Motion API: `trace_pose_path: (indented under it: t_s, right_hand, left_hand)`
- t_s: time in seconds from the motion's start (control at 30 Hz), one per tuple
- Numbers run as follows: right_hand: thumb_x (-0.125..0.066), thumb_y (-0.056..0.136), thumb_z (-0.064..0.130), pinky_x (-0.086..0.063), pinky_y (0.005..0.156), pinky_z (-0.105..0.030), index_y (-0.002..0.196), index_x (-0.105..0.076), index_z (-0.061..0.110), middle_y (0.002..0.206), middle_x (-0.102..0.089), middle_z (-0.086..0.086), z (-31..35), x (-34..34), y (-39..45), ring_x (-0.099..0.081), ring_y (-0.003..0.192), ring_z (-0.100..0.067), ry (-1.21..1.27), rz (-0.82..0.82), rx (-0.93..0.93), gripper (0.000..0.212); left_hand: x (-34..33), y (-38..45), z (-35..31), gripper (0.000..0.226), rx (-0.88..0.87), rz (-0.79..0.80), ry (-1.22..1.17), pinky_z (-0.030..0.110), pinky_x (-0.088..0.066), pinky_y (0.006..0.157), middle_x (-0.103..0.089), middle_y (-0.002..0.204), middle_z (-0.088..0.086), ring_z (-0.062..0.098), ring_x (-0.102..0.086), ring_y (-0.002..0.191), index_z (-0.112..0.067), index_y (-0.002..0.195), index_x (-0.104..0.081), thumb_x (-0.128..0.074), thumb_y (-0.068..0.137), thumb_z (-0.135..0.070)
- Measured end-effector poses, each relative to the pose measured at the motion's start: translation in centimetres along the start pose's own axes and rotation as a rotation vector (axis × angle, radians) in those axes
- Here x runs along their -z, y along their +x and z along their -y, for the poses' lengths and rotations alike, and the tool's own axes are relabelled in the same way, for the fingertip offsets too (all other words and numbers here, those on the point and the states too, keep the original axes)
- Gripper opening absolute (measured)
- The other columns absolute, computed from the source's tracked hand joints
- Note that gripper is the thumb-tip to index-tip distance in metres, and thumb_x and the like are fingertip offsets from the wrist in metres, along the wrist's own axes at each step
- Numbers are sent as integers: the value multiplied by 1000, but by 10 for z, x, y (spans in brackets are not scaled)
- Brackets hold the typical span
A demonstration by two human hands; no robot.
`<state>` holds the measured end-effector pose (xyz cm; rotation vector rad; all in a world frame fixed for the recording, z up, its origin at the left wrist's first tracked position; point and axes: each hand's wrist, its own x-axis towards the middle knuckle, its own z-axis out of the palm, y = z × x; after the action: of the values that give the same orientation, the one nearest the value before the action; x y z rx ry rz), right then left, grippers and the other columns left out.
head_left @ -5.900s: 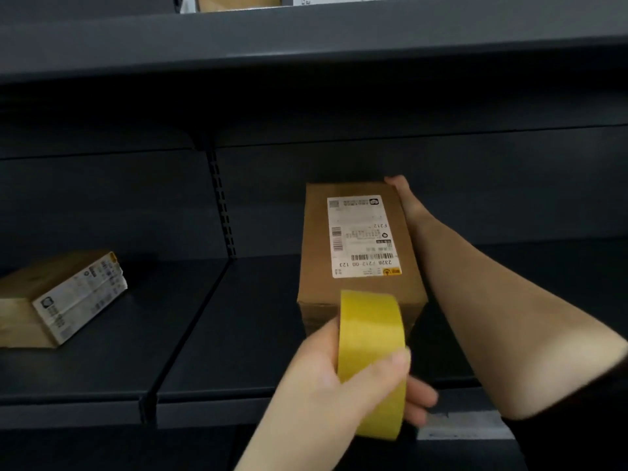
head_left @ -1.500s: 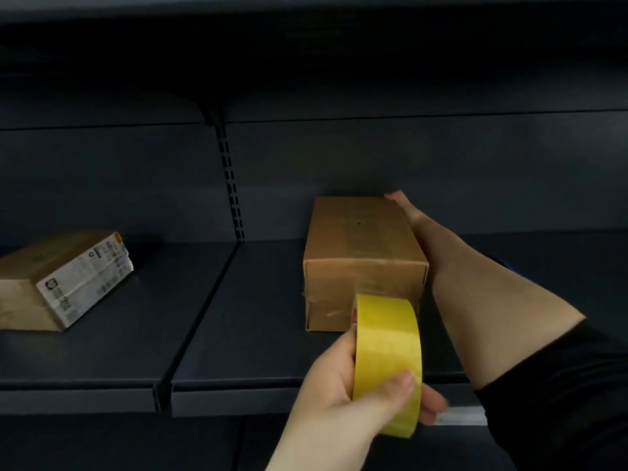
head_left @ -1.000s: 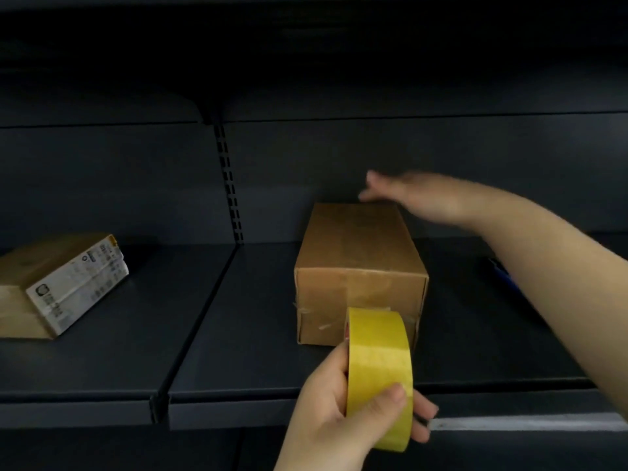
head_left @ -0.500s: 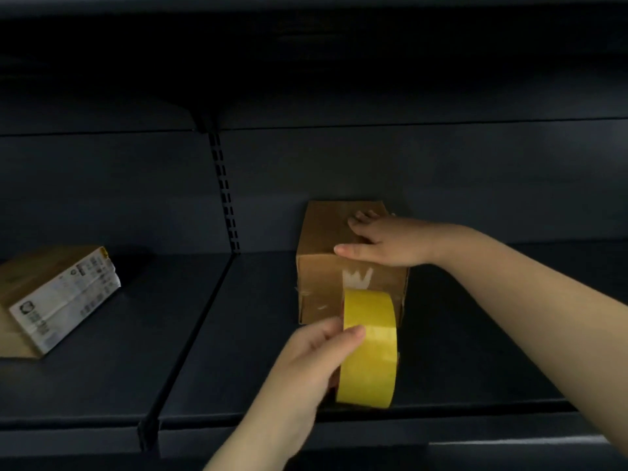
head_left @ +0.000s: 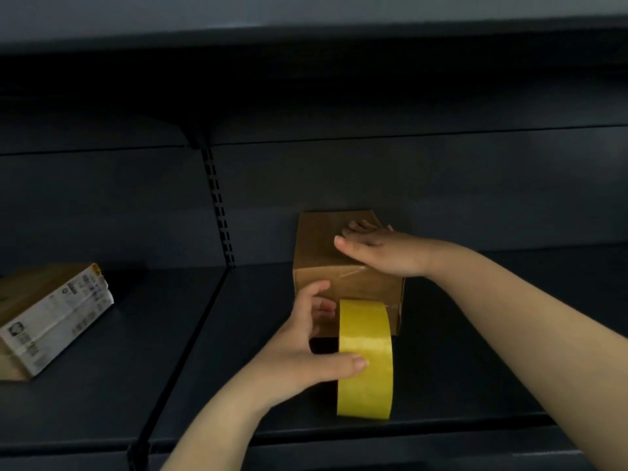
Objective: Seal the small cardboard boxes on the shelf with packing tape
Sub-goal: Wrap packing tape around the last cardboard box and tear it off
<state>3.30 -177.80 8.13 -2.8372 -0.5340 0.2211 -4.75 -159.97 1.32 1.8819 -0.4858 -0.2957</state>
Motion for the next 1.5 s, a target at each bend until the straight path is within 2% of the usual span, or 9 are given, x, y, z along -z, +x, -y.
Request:
trace_pose_path:
  t_s: [0.2, 0.4, 0.63, 0.83, 0.97, 1.1, 1.23, 1.37, 1.5]
  right_hand:
    - [-9, 78, 72, 4, 113, -40, 148, -14, 21, 157, -4, 1, -4, -5, 5, 2, 143, -15, 0, -42, 9, 87]
    - [-12, 79, 72, 3, 113, -38, 147, -17, 20, 157, -6, 0, -7, -8, 9, 0, 143, -16, -3, -82, 15, 86]
    - [-19, 89, 64, -1, 113, -40, 147, -18, 18, 157, -8, -1, -7, -12, 13, -3, 143, -18, -35, -127, 6, 74]
    - [-18, 90, 64, -2, 113, -41, 147, -18, 20, 157, -9, 0, -7, -10, 14, -4, 143, -17, -46, -125, 2, 72]
    - [-19, 89, 66, -9, 116, -44, 146, -23, 20, 156, -14, 0, -7, -10, 13, -10, 143, -18, -11, -152, -11, 73]
    - [-24, 92, 58, -16, 114, -40, 142, -34, 20, 151, -31, -2, -9, -9, -3, -26, 138, -19, 17, -447, 92, 63]
    - [-39, 90, 55, -37, 85, -27, 126, -54, 20, 123, -59, -3, -50, 8, -35, -54, 113, -22, 338, -859, -52, 52]
    - [-44, 81, 67, -43, 76, -35, 125, -52, 11, 119, -58, -12, -128, 6, -79, -56, 103, -29, 7, -412, -688, 72]
    - [-58, 84, 52, -40, 57, -27, 88, -61, 9, 87, -61, -6, -162, -23, -88, -59, 79, -19, -88, -114, -736, 43]
  left_hand:
    - [-6, 2, -2, 90, -94, -108, 117, 27, -38, 103, -42, 126, -25, -3, -43, 119, -47, 124, -34, -74, 44, -62]
    - [-9, 10, -4, 98, -100, -50, -87, 36, -40, 104, -60, 120, -11, 7, -56, 114, -43, 123, -24, -81, 43, -44]
    - [-9, 22, -4, 70, -122, -89, -237, 7, -48, 63, -70, 83, -27, -5, -66, 80, -42, 109, -33, -66, 48, -52]
    - [-23, 41, 8, 78, -147, -165, -230, 25, -50, 77, -62, 98, -5, 4, -64, 85, -25, 100, -35, -68, 35, -51]
    - [-16, 29, 3, 75, -212, -98, -226, 17, -51, 72, -60, 118, -16, 8, -66, 92, -35, 119, -31, -71, 55, -43]
    - [-14, 28, -6, 73, -239, -55, -254, 14, -51, 70, -58, 120, 3, 10, -68, 93, -44, 117, -33, -73, 57, -32]
    - [-17, 30, -6, 71, -213, -34, -273, 20, -52, 71, -58, 119, 0, 11, -68, 91, -39, 118, -40, -72, 55, -36]
    - [-17, 32, -4, 70, -196, -32, -313, 24, -51, 74, -57, 118, 1, 13, -67, 94, -41, 118, -40, -72, 57, -32]
    - [-19, 30, -4, 73, -179, -18, -308, 22, -52, 72, -53, 121, -2, 11, -66, 96, -46, 118, -38, -74, 57, -30]
